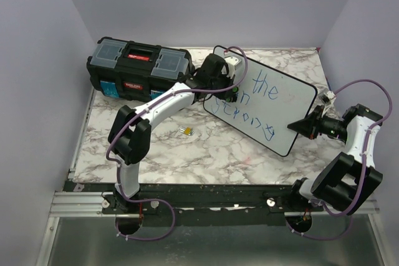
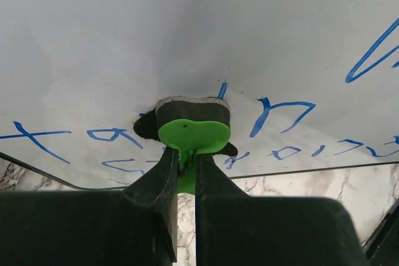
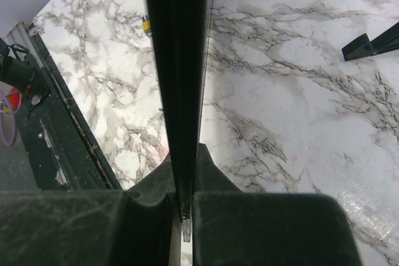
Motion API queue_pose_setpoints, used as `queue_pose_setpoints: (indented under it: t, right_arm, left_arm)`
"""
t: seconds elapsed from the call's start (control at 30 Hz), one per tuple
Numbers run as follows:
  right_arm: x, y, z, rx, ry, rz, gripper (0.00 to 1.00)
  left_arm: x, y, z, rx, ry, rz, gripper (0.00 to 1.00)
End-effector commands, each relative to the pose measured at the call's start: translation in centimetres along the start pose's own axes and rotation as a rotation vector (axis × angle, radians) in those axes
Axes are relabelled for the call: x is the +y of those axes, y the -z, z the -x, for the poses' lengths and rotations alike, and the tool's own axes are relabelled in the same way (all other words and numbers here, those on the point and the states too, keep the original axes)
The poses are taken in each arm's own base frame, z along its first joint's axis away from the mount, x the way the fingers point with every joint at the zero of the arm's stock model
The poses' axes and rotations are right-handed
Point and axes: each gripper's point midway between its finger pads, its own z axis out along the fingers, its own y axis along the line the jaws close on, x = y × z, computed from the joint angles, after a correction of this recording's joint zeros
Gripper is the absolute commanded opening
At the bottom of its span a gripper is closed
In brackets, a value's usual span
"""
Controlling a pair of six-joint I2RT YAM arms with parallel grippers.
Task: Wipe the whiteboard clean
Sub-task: Erase the whiteboard at the center of the board.
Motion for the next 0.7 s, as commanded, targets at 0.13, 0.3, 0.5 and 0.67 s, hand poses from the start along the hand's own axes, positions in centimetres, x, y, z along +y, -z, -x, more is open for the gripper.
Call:
queue_pose_setpoints:
  t: [0.13, 0.3, 0.5, 0.67]
  right_arm:
    - [0.7, -0.3, 0.8, -0.032, 0.100, 0.019, 0.01]
    - [0.7, -0.3, 0.9, -0.030, 0.103, 0.018, 0.01]
    - [0.6, -0.3, 0.8, -0.030, 0.102, 0.019, 0.01]
    - [0.7, -0.3, 0.8, -0.029, 0.104, 0.018, 0.01]
  left_arm:
    - [-2.6, 1.3, 3.1, -0.088, 0.014, -0.090, 0.00]
    - [-3.3, 0.7, 2.5, -0.078, 0.029, -0.087, 0.00]
    - [-3.9, -0.1, 0.1, -0.033, 0.004, -0.048, 0.00]
    - [-4.6, 0.1, -0.6, -0.057, 0.016, -0.061, 0.00]
